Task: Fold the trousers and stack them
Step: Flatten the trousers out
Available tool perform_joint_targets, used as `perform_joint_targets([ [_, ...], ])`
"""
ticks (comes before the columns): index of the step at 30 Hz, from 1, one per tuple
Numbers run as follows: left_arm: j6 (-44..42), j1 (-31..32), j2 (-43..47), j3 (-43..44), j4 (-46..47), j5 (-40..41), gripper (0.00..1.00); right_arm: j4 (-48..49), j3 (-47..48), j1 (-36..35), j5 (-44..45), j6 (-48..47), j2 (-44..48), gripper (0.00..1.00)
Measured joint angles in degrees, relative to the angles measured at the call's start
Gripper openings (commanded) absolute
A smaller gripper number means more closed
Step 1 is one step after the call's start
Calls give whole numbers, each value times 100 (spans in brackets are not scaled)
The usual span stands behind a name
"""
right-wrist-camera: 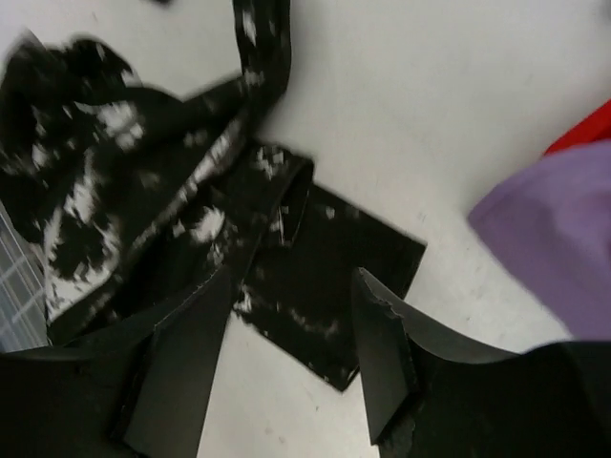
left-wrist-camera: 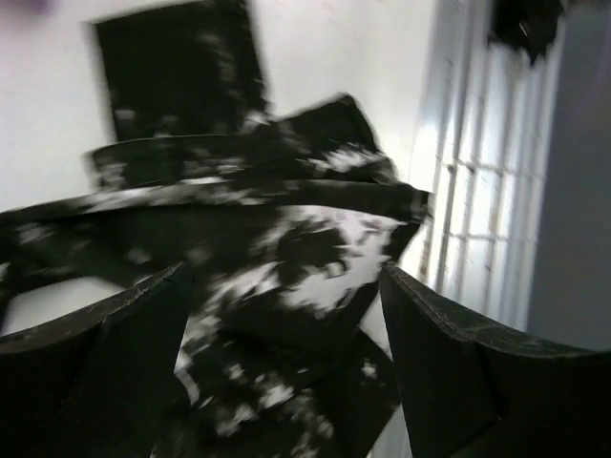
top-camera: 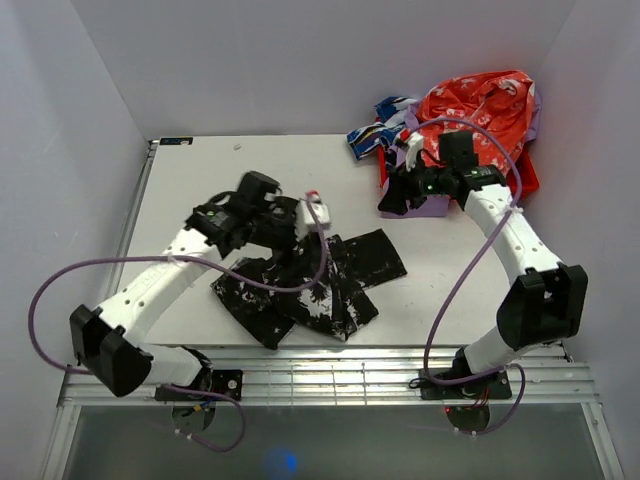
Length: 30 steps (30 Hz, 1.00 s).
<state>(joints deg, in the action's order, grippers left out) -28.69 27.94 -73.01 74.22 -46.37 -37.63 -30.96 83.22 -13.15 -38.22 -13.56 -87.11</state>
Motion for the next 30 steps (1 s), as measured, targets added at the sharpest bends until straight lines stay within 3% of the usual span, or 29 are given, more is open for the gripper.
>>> perform_joint_targets([
  [5,-444,2142,-1071,247,-579,946,94,-675,-800,-35,645,-428,-763,54],
  [12,-492,4205,-2481,658,-476,2092,97,-789,-1296,72,1051,-361,-1447,44],
  [17,-308,4485,-3294,1054,-177,2623,96,-570,-1504,144,1110,-269,-1580,39],
  [24,37,4533,-3788,791,664,3497,85,-470,-1672,595,901,-15,-1947,38],
  [27,79,4531,-3921,546,960,3849,75,-448,-1707,767,885,15,-1947,37],
  [30,94,4531,-3906,334,1263,4129,59,-446,-1740,804,841,26,-1947,37],
])
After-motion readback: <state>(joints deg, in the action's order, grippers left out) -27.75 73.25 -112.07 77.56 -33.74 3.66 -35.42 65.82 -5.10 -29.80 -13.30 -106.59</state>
